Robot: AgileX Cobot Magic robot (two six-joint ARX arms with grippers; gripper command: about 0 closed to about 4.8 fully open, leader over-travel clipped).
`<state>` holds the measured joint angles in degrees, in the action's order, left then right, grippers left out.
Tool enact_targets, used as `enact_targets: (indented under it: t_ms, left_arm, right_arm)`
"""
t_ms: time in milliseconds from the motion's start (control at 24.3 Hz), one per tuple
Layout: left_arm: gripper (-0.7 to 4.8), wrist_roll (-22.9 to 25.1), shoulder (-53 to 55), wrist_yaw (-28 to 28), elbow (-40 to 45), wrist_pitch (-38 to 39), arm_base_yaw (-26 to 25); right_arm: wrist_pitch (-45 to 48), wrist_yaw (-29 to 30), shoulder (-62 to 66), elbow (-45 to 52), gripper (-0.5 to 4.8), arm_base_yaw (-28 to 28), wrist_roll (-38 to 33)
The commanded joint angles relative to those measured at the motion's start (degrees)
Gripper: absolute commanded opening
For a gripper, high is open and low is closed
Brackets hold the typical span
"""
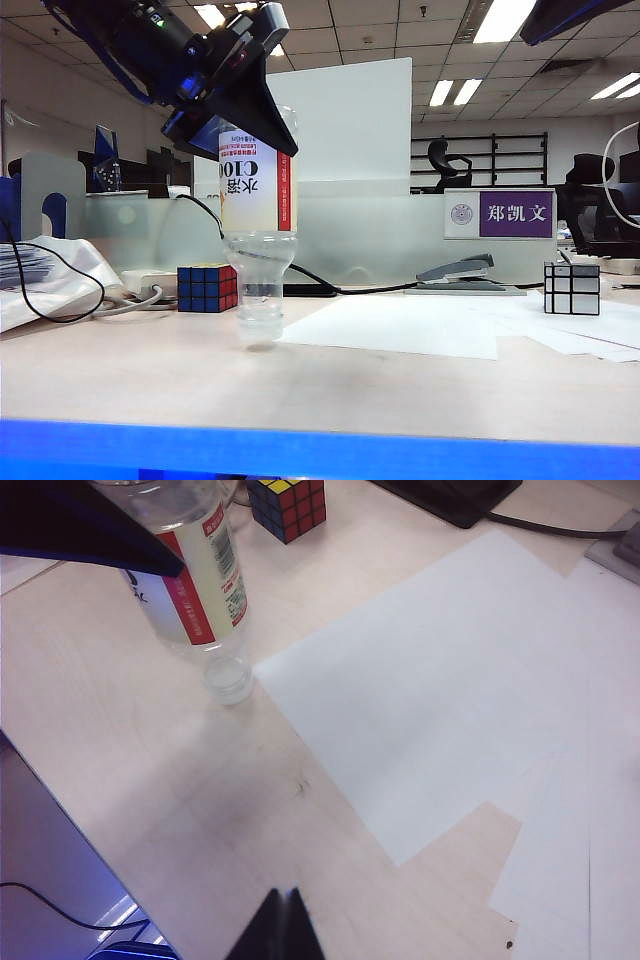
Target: Flip the plastic bottle upside down.
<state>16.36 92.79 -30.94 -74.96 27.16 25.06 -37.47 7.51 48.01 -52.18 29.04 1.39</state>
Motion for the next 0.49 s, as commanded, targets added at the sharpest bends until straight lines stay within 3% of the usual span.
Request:
enact_targets:
  t_ms: [41, 371, 494]
  left_arm:
    - [-0.06, 0.9, -0.3, -0.8, -0.3, 0.1, 0.0]
    - [0.00, 1.0, -0.2, -0.8, -0.3, 0.7, 0.0]
    - [0.59, 1.0, -0.2, -0.7, -0.3, 0.8, 0.0]
  right_arm:
    - [0.5, 0.1, -0.2, -0.2, -0.06, 0.1, 0.3]
    - [0.4, 0.1, -0.2, -0.2, -0.06, 0.1, 0.4]
    - [0.4, 0.1, -0.2, -0.2, -0.06, 0.1, 0.4]
